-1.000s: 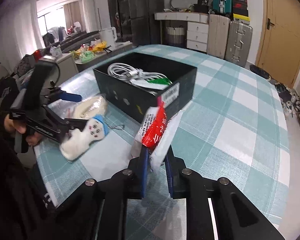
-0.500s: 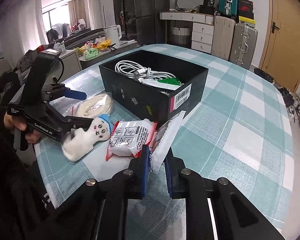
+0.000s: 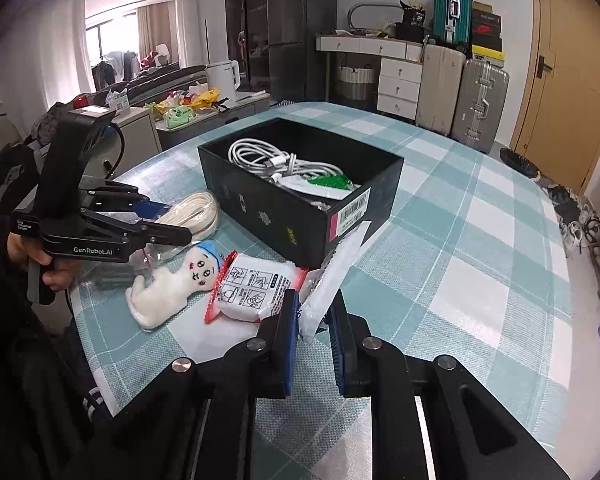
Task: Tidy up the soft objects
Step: 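Carry the rope bag with the left tool while the right tool carries the packet over the box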
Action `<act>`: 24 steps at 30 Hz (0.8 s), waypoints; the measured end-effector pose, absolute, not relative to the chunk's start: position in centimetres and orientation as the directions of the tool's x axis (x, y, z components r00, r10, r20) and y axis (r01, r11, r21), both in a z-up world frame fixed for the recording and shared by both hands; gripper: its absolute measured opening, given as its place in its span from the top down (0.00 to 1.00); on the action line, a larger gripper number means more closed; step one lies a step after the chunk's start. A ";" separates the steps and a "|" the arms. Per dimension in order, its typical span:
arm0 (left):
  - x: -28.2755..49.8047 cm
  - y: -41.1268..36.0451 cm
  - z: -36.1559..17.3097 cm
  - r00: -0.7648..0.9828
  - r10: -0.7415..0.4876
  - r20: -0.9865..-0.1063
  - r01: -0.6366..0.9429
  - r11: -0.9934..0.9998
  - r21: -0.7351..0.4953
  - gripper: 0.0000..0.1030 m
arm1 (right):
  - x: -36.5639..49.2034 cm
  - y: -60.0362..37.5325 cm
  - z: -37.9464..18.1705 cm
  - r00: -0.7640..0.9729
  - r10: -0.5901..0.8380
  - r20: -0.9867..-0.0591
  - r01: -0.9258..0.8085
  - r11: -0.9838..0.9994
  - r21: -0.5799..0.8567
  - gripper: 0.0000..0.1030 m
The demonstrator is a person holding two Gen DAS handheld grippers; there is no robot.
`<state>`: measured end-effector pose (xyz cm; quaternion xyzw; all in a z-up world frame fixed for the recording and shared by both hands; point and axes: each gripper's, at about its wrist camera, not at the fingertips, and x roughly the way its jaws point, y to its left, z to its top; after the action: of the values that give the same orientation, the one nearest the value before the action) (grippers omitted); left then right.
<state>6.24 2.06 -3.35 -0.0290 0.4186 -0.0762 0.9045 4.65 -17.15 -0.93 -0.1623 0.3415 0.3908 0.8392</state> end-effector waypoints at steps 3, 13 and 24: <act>5.8 2.1 -2.8 0.654 -0.167 -0.738 0.117 0.986 -0.119 0.67 | 4.4 -17.5 -0.4 0.472 0.550 -0.689 -0.765 0.644 -0.010 0.86; 4.7 3.0 0.0 0.725 -0.185 -0.664 0.125 0.983 -0.138 0.67 | 3.5 -18.2 1.9 0.508 0.591 -0.626 -0.765 0.643 -0.014 0.86; 5.6 3.9 2.3 0.774 -0.160 -0.612 0.090 0.985 -0.144 0.67 | 2.6 -17.1 3.5 0.551 0.613 -0.565 -0.761 0.648 -0.039 0.86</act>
<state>5.61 3.88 2.32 -0.0535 0.3292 -0.0665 0.9404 2.60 -17.10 3.52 -0.1413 0.2609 0.3953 0.8693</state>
